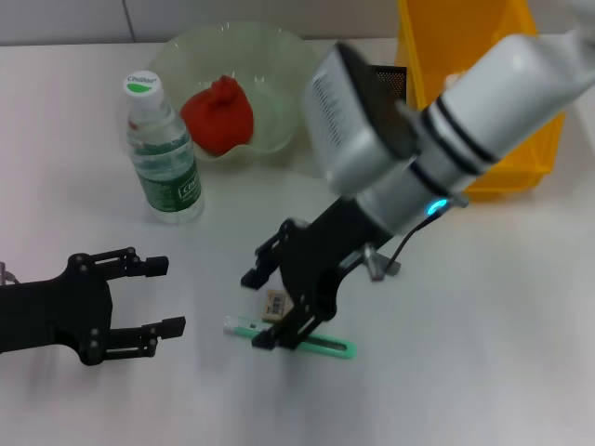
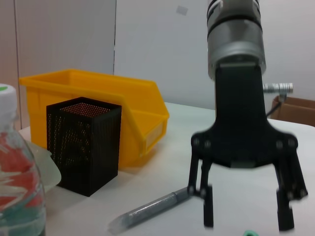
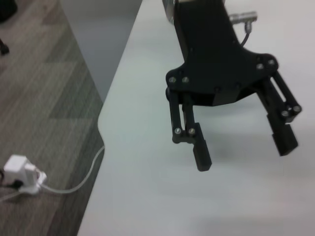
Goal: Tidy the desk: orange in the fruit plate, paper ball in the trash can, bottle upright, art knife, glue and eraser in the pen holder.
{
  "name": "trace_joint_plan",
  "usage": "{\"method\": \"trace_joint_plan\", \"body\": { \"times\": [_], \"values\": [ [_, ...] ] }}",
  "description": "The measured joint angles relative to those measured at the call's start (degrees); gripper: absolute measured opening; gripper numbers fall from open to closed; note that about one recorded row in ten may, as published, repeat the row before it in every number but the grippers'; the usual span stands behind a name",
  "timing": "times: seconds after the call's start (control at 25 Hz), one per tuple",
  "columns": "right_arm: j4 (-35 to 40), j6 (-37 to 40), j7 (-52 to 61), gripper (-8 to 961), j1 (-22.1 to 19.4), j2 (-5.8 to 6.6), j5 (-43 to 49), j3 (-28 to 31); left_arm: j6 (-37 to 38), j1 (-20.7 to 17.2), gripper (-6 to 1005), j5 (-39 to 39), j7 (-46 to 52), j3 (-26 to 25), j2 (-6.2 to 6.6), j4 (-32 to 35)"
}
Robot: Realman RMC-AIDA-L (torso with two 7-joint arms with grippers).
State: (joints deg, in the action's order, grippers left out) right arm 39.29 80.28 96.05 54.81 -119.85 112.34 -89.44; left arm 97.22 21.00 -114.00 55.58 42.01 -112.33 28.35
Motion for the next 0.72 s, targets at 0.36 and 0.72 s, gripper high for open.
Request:
{"method": "trace_joint_plan", "body": {
  "times": [0.36,0.72],
  "values": [
    [-0.2,-10.6,1.0,742,-0.3,-0.04,-7.4,-15.8,-0.3,-0.3,776,0.3,0.1,0.0,-0.18,0.0],
    [-0.2,-14.3,2.3,740,-0.5,-0.04,-8.0,-18.9,0.0,-0.9,776,0.4,0.1,-0.9,-0.37,-0.1]
  ]
}}
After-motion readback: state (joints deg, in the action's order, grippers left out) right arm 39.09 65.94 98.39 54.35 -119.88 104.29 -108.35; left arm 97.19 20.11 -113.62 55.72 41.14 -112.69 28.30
